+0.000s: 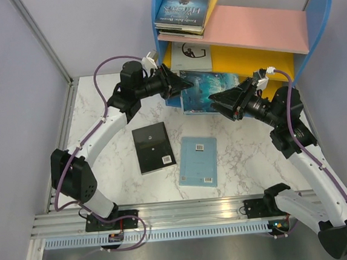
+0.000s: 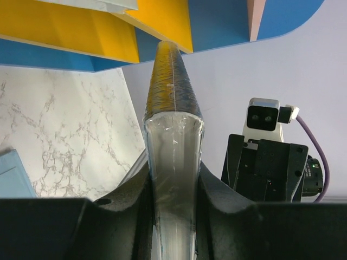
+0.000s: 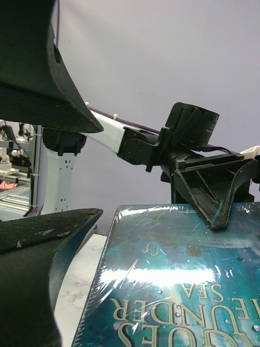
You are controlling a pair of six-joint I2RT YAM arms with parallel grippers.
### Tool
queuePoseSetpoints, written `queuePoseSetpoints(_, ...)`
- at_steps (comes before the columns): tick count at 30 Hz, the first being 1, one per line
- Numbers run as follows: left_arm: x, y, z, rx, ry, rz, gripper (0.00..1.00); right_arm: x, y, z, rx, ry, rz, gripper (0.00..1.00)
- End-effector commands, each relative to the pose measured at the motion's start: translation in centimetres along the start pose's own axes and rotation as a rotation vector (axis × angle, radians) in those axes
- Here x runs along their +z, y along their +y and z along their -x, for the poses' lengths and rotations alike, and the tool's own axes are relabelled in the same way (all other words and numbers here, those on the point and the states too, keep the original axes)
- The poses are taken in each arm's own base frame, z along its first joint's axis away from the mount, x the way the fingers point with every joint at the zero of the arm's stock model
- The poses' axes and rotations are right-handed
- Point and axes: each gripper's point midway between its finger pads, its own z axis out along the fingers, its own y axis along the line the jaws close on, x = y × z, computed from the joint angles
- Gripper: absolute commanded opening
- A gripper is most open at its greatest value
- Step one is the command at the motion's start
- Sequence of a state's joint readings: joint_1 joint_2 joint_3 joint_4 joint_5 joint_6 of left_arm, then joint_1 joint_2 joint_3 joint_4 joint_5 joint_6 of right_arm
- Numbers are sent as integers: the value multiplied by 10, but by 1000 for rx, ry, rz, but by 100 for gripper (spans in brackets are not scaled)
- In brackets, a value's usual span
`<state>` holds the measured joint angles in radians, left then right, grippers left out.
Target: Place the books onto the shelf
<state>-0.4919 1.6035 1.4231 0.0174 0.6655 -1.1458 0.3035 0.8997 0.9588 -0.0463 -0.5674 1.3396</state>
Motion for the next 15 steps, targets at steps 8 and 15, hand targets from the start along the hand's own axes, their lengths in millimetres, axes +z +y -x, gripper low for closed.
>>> queuePoseSetpoints(8, -34, -93, 55, 101, -333, -234, 2, -7, 6, -4, -18, 35, 21, 61)
queuePoseSetpoints(15, -63, -44, 100, -113, -701, -60, 2, -8, 3, -1, -21, 27, 14, 61)
